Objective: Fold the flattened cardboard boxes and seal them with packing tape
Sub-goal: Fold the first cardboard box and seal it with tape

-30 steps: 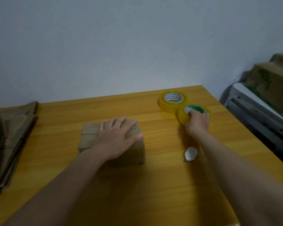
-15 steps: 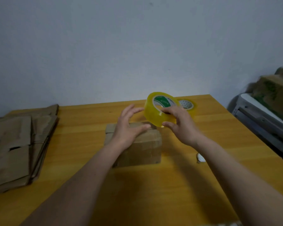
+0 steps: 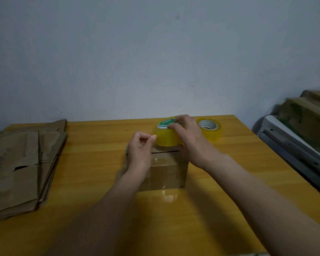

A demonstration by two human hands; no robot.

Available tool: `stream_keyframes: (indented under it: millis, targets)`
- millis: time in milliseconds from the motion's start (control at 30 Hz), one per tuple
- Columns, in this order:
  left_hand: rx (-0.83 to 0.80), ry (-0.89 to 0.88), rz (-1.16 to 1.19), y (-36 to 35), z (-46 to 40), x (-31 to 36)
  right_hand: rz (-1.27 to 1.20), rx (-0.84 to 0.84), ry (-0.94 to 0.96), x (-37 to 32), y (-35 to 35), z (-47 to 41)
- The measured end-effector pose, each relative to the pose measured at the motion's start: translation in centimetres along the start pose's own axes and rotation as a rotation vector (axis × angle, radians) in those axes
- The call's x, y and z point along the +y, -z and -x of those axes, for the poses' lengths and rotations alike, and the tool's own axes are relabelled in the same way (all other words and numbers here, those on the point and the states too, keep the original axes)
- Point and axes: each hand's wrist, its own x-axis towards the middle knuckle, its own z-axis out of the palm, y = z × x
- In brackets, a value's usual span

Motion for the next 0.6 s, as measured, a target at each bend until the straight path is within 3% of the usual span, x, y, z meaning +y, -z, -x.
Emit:
stream_keyframes:
  millis: [133, 267, 367, 433, 600]
  targets:
    - [0.075, 0.181, 0.140, -0.1, -0.8, 0.5, -0.273, 0.230, -0.327, -0.4, -0.9, -0.9]
    - [0.008, 0.247, 0.292, 0.0, -0.9, 1.4, -0.823, 0.382, -0.727, -1.7, -2.2, -2.1]
    - [-0.052, 0.330, 0.343, 0.5, -1.3, 1.1, -1.076, 0.562, -0.928, -2.8, -3.9, -2.7]
    - [-0.085, 0.367, 0.392, 0.8, -1.5, 1.0, -1.140, 0.629, -0.987, -3.7, -4.8, -2.9]
    - [-0.076, 0.340, 0.252, 0.7, -1.3, 1.3, -0.943, 0.525, -1.036, -3.5, -5.0, -2.4]
